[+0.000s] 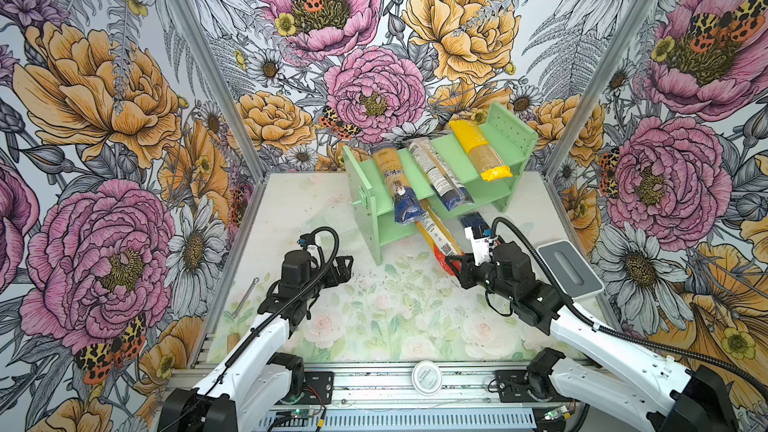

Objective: Place and organize the pasta boxes and bags onto the shelf
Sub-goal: 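Raise the red-and-white bag upright and carry it toward the shelf's lower tier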

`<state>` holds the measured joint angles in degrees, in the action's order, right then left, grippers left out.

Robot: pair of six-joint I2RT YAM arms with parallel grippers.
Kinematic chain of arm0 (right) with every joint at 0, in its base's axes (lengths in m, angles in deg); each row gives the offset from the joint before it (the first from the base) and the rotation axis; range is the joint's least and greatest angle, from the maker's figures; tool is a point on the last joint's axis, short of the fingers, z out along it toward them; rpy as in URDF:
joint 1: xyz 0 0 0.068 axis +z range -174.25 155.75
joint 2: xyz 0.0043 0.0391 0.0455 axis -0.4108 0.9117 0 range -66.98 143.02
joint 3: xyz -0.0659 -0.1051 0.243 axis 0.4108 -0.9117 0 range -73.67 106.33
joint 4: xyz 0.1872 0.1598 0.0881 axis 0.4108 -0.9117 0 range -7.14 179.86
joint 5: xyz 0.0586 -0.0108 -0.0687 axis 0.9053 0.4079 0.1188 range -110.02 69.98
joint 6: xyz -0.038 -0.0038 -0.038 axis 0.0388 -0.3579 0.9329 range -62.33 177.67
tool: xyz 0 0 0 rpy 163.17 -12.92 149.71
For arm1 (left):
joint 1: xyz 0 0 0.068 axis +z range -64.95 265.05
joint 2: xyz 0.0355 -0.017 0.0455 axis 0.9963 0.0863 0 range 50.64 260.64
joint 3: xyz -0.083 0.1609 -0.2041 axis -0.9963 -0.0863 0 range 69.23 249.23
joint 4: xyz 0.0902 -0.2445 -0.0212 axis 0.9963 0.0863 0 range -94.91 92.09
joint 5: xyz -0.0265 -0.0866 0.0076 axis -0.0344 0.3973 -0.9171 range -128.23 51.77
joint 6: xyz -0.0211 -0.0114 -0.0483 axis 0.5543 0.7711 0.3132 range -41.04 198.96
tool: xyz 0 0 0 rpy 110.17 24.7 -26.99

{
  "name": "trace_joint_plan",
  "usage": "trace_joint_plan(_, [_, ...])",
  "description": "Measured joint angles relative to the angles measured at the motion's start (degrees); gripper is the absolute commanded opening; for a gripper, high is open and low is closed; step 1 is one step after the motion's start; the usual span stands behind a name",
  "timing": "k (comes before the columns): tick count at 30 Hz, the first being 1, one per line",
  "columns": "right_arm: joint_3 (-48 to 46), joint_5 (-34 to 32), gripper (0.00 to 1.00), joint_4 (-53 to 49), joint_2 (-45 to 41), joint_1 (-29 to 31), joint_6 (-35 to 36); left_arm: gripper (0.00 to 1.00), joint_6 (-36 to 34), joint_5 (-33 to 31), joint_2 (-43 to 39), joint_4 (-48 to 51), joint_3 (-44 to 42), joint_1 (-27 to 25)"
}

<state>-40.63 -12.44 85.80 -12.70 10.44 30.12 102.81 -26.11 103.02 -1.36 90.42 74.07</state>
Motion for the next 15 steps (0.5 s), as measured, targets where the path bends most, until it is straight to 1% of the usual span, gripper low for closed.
trace_joint_plan(7, [-0.04, -1.22, 0.0, 7.34, 2.93, 0.0, 0.17, 0.99, 0.02, 0.0, 0.0, 0.0, 0.0, 0.0])
trace_joint_plan(15, [-0.04, -2.71, 0.0, 14.23, 8.98, 0.0, 0.2, 0.99, 0.02, 0.0, -0.26, 0.0, 0.0, -0.02])
